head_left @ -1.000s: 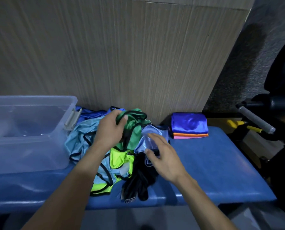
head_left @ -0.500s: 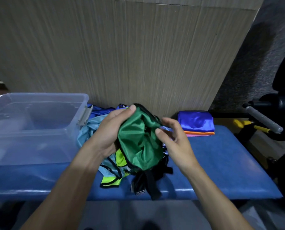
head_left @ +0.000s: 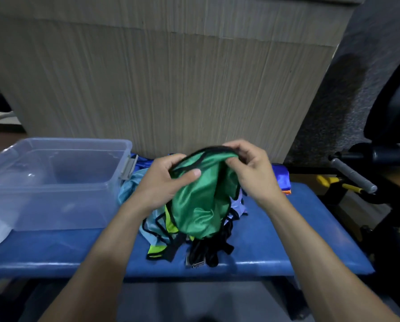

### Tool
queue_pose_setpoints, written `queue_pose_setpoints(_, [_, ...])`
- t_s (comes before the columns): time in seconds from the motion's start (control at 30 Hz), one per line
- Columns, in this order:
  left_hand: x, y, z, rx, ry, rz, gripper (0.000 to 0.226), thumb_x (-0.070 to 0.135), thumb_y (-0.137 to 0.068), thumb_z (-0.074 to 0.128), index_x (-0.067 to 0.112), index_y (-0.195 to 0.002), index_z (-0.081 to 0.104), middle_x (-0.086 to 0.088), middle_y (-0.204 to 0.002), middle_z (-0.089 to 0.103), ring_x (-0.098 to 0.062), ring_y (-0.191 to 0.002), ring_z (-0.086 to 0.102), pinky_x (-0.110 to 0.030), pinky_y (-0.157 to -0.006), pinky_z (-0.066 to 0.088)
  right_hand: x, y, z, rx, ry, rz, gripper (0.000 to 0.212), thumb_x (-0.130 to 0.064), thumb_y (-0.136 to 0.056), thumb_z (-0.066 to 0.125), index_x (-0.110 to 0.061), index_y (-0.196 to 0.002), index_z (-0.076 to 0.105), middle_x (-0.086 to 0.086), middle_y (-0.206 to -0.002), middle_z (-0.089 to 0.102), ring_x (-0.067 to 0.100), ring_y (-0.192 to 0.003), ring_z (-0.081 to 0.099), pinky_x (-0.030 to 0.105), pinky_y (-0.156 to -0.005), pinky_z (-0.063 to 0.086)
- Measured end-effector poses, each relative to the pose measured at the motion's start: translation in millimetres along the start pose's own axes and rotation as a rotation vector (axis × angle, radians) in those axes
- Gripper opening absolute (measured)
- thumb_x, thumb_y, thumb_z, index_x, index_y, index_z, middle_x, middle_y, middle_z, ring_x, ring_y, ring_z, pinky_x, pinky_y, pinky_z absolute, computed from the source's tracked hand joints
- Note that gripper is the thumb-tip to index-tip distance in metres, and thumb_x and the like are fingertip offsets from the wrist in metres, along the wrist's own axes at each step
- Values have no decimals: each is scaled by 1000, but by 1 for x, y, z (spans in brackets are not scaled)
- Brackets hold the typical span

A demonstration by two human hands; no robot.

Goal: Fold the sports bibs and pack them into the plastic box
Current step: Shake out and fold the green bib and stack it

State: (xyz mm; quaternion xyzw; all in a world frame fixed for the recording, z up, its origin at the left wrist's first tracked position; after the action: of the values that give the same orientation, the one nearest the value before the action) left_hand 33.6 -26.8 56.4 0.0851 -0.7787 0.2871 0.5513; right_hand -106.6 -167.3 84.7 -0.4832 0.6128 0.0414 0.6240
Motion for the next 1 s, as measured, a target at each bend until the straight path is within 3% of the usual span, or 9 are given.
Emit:
queue_pose_setpoints(0.07, [16,-8,-12,100,-96,66,23,29,-91,73,14,-109,72,-5,-104,76,-22,-100,72,-52,-92,56,-28,-27,-12,47,-16,-36,29,4,-81,55,-20,-91,68,-12,-85,73,4,-83,66,20,-81,50])
queue_pose_setpoints(0.17, [50,-24,-27,189,-147,160,21,28,-92,66,13,-107,70,-13,-105,74,-24,-95,71,-52,-87,56,-79,-67,-33,130,-6,-129,29,2,-77,55,-21,-91,67,-15,-82,73,1,-80,65,17,-78,49])
queue_pose_setpoints(0.23, [79,-36,-34,220,-136,211,10,18,-97,66,17,-106,69,-15,-106,74,-17,-91,67,-46,-85,54,-117,-83,-46,184,-7,-195,28,2,-79,56,-21,-91,68,-11,-85,73,5,-82,65,21,-77,50])
queue_pose_setpoints(0.37, [143,-53,-39,181,-61,327,13,14,-101,63,21,-110,68,6,-104,73,-6,-98,68,-29,-88,52,-158,-91,-68,224,-23,-223,17,-6,-91,68,-23,-90,70,0,-91,72,14,-86,66,33,-78,55])
queue_pose_setpoints(0.47, [171,-58,-34,81,-35,351,5,13,-99,65,12,-102,69,7,-90,71,-2,-83,65,-19,-75,50,-146,-80,-76,187,23,-150,13,-5,-89,74,-17,-88,70,5,-89,72,17,-83,66,35,-78,53])
queue_pose_setpoints(0.6, [182,-59,-34,64,-147,365,11,14,-100,63,5,-95,68,-1,-84,71,-4,-74,62,-20,-67,46,-121,-55,-90,120,37,-17,26,2,-82,79,-17,-77,62,5,-79,64,16,-73,58,26,-66,46])
queue_pose_setpoints(0.77, [187,-57,-42,-16,-309,383,14,18,-100,64,7,-97,72,-13,-91,74,-9,-79,63,-26,-73,47,-107,-24,-82,-174,-159,189,28,-5,-74,78,-14,-77,52,5,-79,64,13,-68,61,19,-60,51])
queue_pose_setpoints(0.9, [177,-49,-35,-178,-326,295,12,9,-97,67,12,-104,75,-7,-100,76,-12,-92,70,-23,-85,52,-105,-12,-75,-229,-221,189,30,-3,-76,79,-9,-88,52,7,-84,64,16,-74,63,23,-64,54])
queue_pose_setpoints(1.0, [175,-43,-36,-216,-208,258,13,18,-92,70,8,-99,75,-5,-92,77,-8,-85,68,-18,-81,52,-109,-8,-77,-259,-244,175,37,-7,-78,85,-12,-105,60,15,-94,59,23,-82,63,31,-67,55])
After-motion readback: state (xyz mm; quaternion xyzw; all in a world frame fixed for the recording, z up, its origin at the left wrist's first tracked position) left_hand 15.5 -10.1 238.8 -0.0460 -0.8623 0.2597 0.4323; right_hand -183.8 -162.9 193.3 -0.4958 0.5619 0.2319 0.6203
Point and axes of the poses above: each hand's wrist, its own y-axis away from the middle knuckle, its own z-axis out of the palm, x = y × z, the point moved 5 cm from there along -y, towards the middle knuckle
